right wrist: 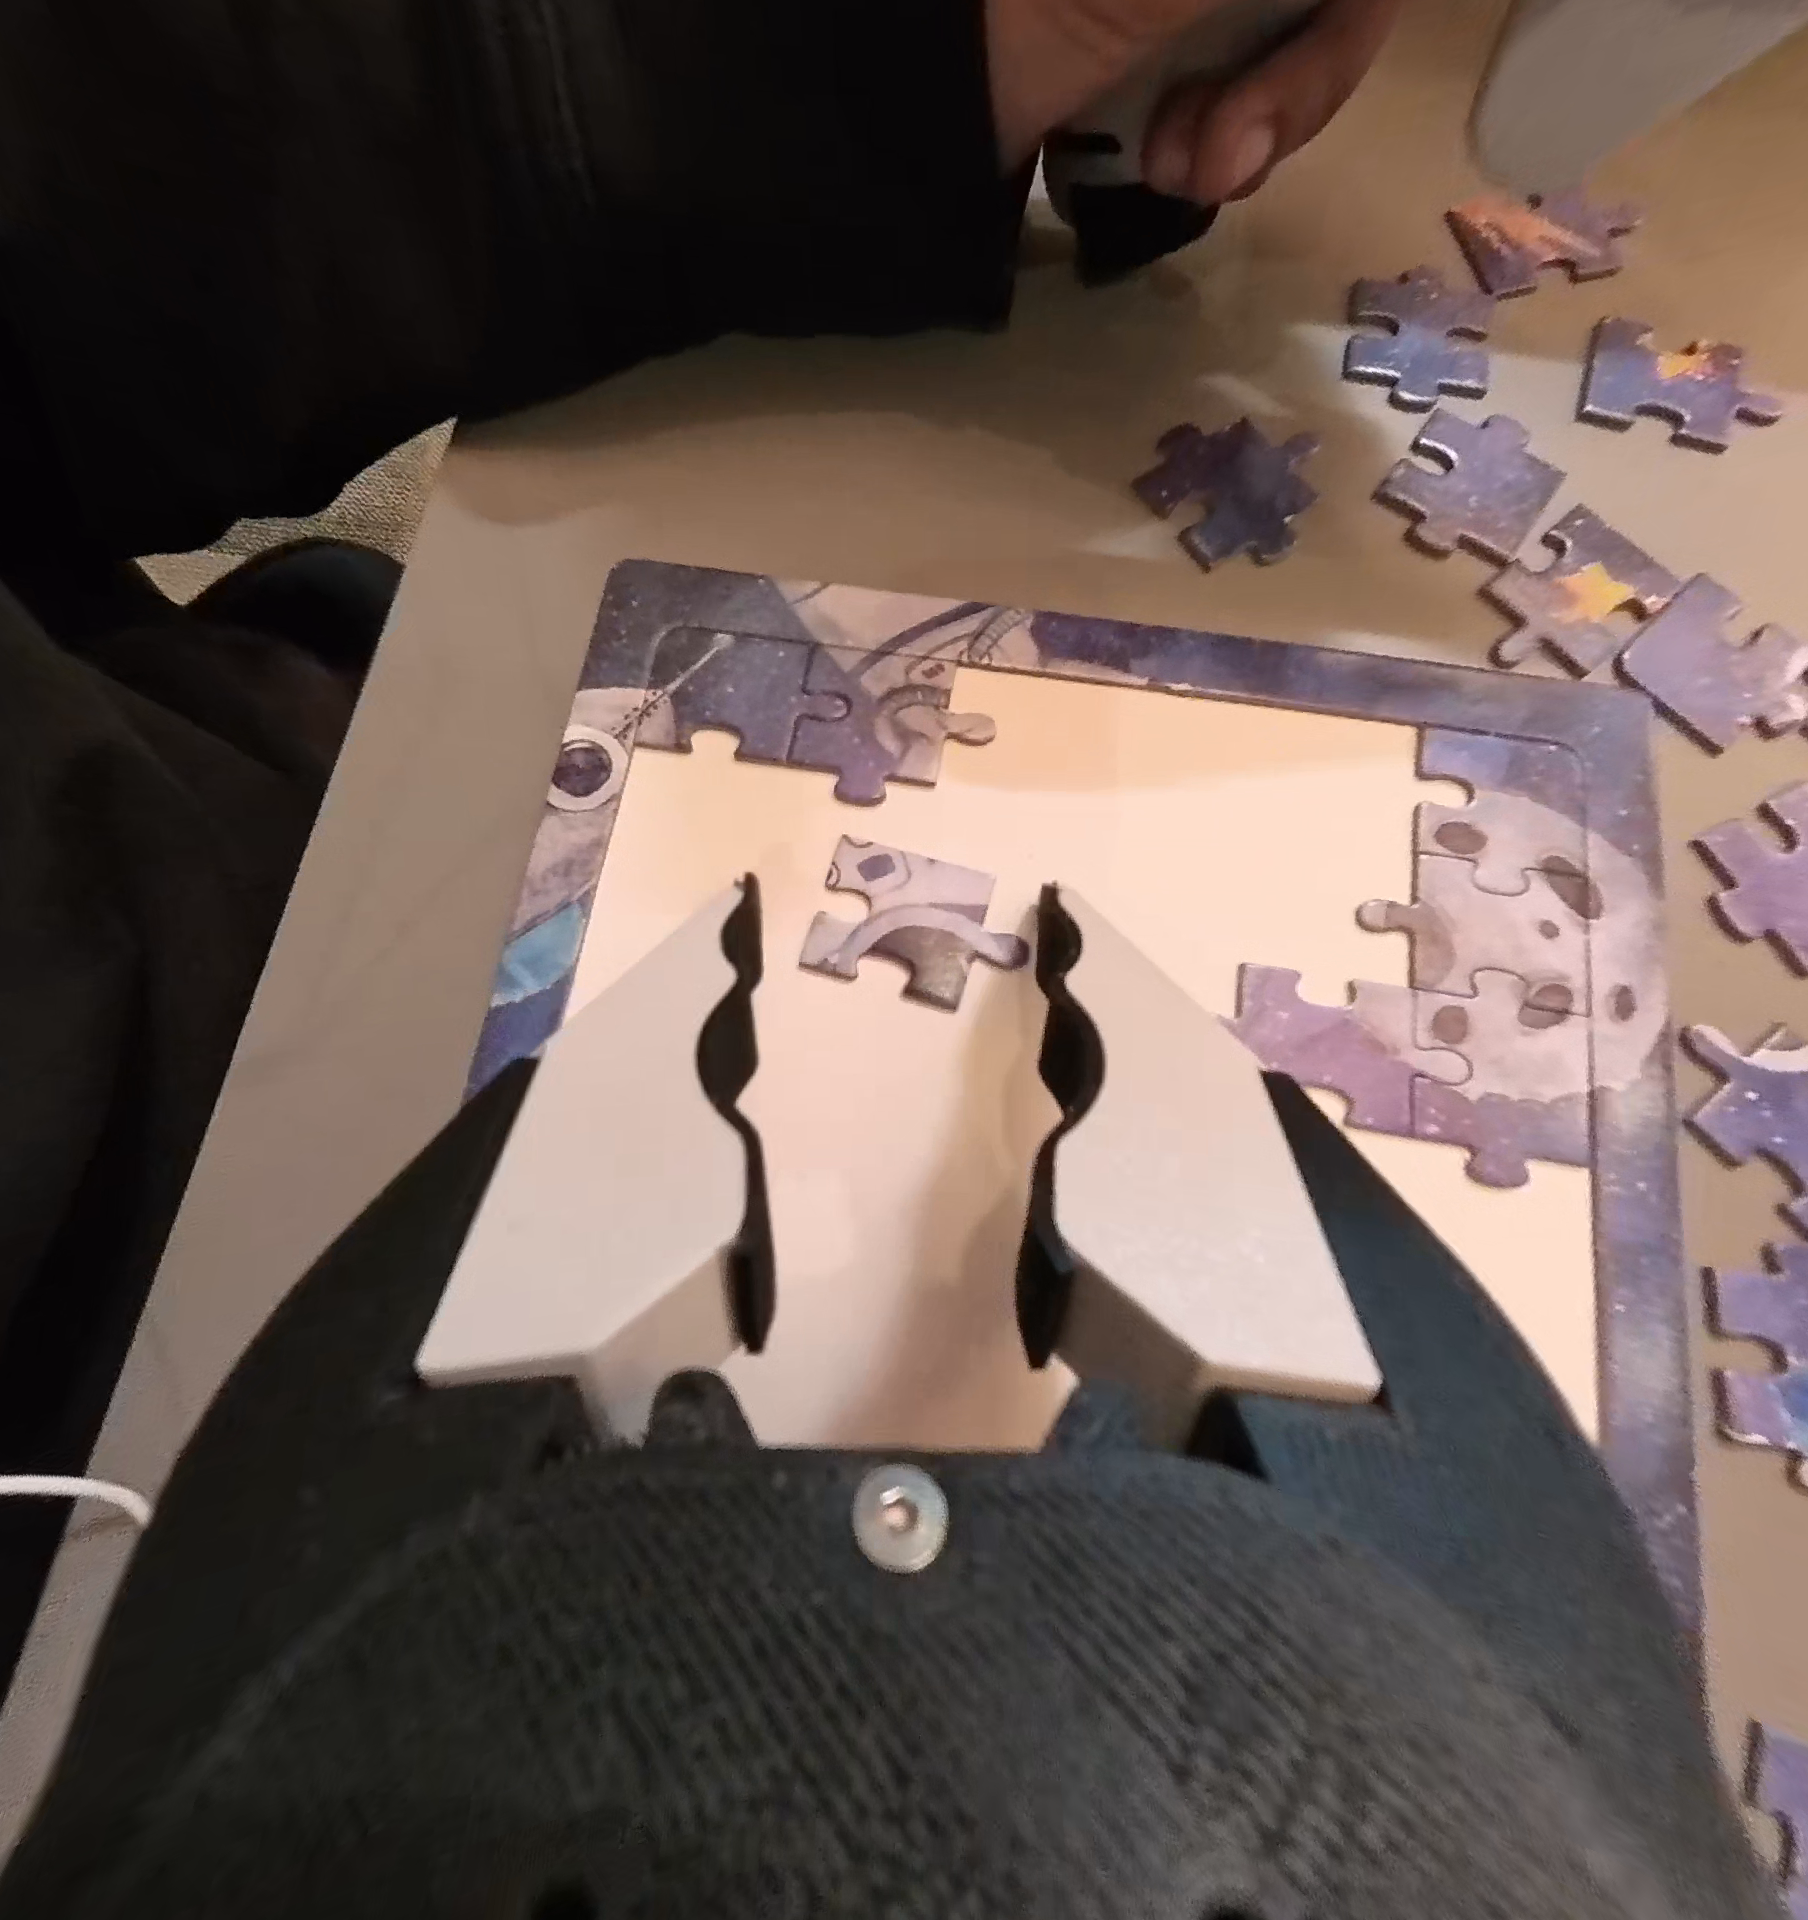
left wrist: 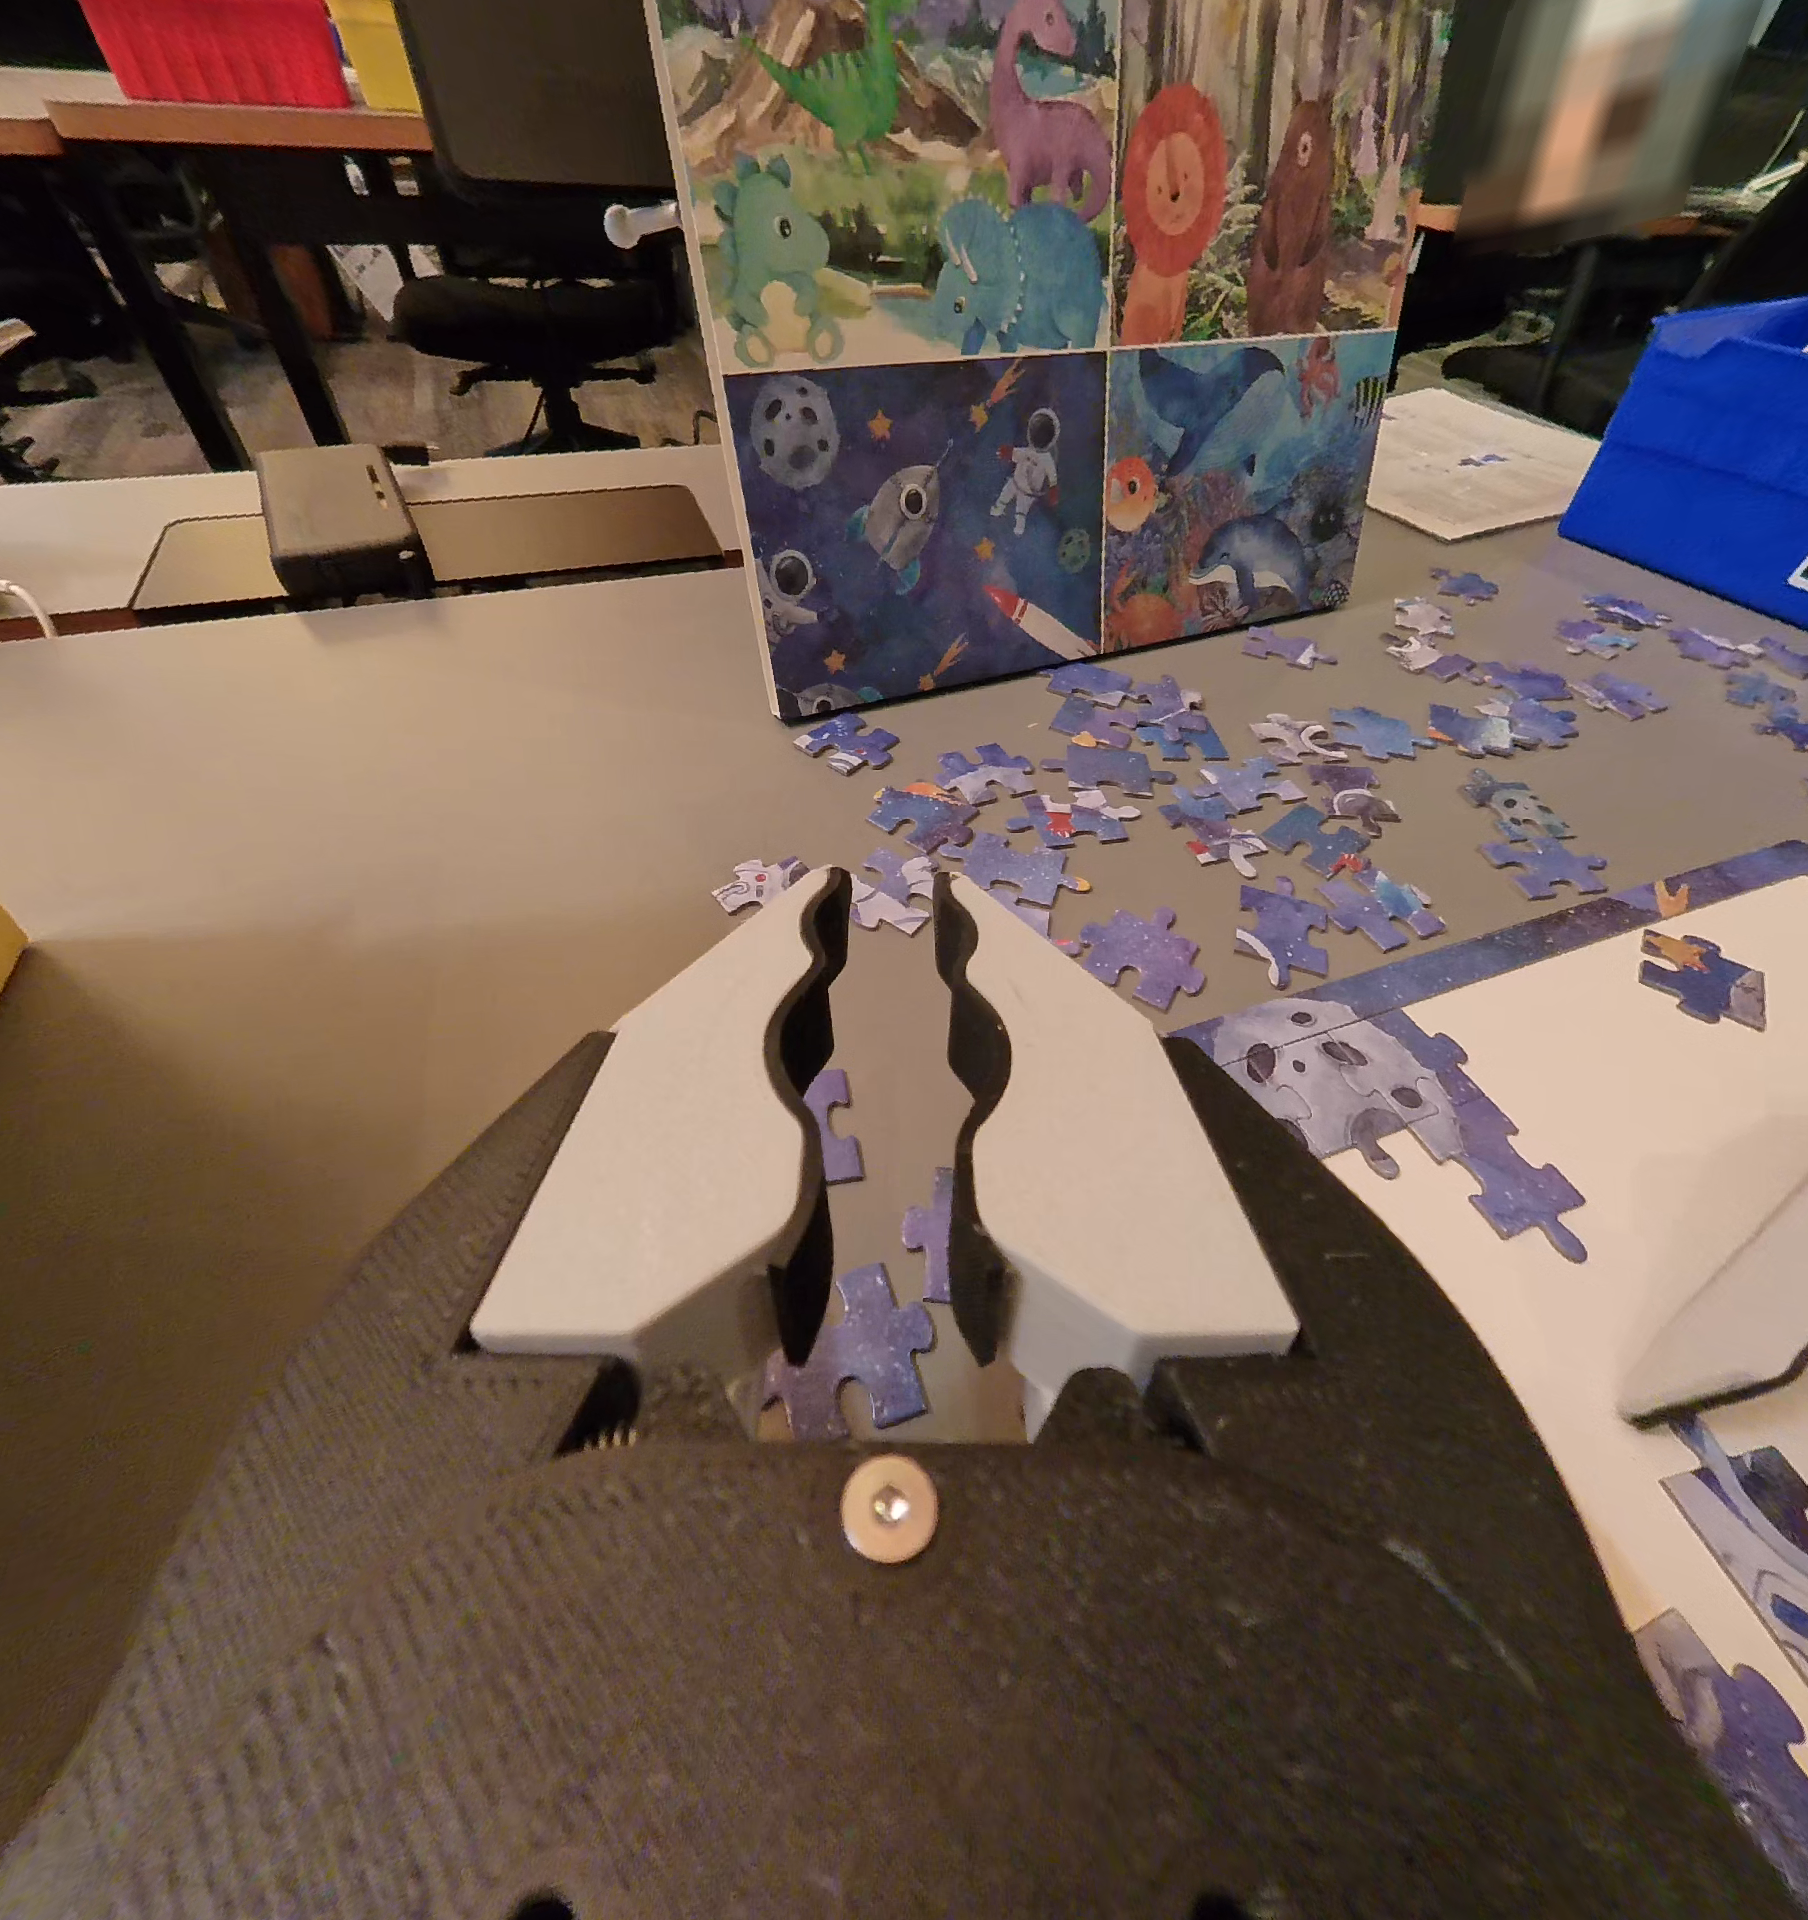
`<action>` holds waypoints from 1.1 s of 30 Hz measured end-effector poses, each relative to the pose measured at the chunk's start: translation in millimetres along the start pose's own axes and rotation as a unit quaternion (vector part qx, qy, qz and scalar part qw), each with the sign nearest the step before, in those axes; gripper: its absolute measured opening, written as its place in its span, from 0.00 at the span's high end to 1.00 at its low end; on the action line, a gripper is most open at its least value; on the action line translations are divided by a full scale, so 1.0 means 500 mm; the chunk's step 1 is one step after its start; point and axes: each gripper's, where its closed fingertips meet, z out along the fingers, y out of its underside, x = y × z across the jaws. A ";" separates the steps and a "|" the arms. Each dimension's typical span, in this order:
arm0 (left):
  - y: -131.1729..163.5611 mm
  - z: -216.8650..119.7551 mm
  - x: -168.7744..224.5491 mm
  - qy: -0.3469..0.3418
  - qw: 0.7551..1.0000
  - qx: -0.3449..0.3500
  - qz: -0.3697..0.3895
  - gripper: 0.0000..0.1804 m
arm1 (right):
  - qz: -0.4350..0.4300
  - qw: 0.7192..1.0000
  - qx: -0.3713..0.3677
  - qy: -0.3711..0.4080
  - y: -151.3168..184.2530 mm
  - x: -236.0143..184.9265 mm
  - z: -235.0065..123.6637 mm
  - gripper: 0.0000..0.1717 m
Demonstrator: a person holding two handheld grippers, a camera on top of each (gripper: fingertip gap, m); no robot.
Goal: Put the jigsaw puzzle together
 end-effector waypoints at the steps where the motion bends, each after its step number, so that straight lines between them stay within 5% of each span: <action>1: 0.000 0.000 0.000 0.000 1.000 0.000 -0.001 0.92 | -0.004 1.000 -0.001 0.003 0.001 0.001 0.000 0.72; 4: 0.000 0.000 0.000 0.000 1.000 0.000 -0.001 0.92 | -0.006 1.000 -0.003 0.001 0.002 -0.003 -0.002 0.82; 33: -0.002 -0.001 0.001 0.006 1.000 0.004 -0.007 0.92 | -0.036 0.999 -0.002 -0.007 -0.050 0.049 0.042 0.82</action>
